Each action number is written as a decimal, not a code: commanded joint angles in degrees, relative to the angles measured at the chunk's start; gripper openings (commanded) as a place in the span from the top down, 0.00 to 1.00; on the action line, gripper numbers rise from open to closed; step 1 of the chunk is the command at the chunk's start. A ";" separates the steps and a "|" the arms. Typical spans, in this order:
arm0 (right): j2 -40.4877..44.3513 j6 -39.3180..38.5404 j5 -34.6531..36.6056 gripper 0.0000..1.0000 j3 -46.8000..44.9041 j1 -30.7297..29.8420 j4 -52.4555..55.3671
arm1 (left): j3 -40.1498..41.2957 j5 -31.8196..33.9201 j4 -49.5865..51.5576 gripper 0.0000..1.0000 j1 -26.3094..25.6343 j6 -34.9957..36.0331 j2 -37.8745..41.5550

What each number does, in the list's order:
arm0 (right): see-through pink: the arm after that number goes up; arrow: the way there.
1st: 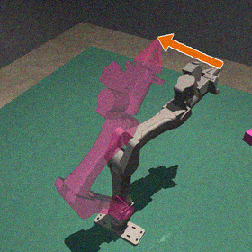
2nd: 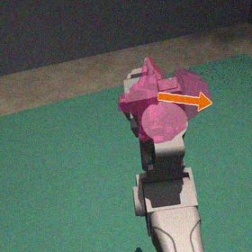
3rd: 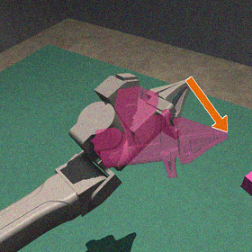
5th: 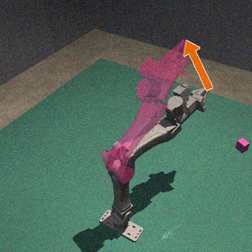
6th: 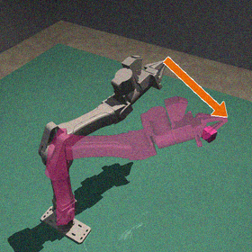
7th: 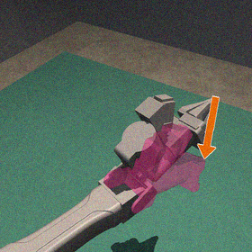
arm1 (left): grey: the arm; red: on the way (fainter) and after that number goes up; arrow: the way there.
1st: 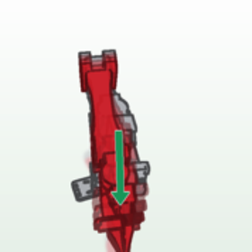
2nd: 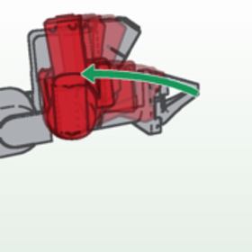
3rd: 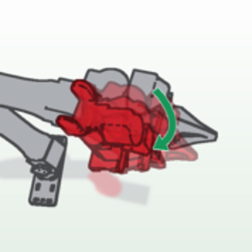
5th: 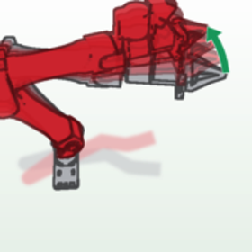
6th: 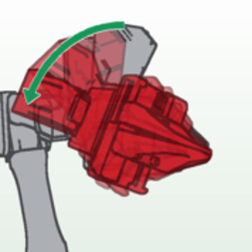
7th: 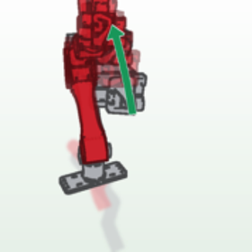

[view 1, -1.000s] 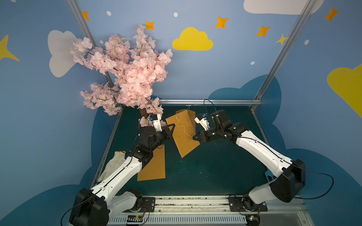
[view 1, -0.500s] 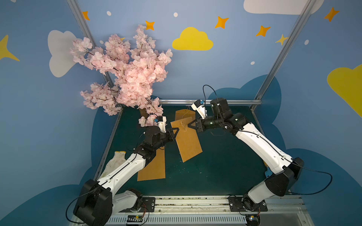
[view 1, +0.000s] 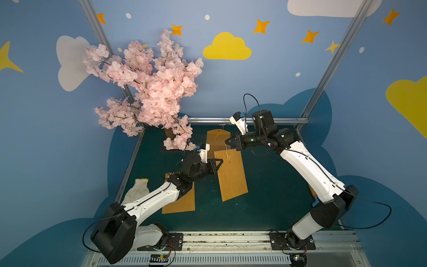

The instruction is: Open the file bag

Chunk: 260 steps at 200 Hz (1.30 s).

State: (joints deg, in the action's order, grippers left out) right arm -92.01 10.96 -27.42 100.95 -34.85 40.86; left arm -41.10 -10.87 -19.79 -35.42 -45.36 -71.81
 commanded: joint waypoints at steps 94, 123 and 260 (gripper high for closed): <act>6.74 -3.23 5.60 1.00 -12.66 7.77 1.88 | 3.75 1.38 0.81 0.97 5.17 -0.35 10.95; 7.01 -3.10 6.71 1.00 -15.29 8.30 1.00 | 4.19 -0.92 0.77 0.97 6.92 -0.88 11.99; 7.50 -3.21 4.42 1.00 -15.39 11.43 0.58 | 4.45 -4.49 9.39 0.98 8.17 3.59 18.20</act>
State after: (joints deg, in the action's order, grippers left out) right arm -86.19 8.51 -22.04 84.53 -23.62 41.17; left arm -36.91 -16.05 -11.09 -27.73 -42.92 -55.07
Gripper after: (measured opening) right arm 0.046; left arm 0.048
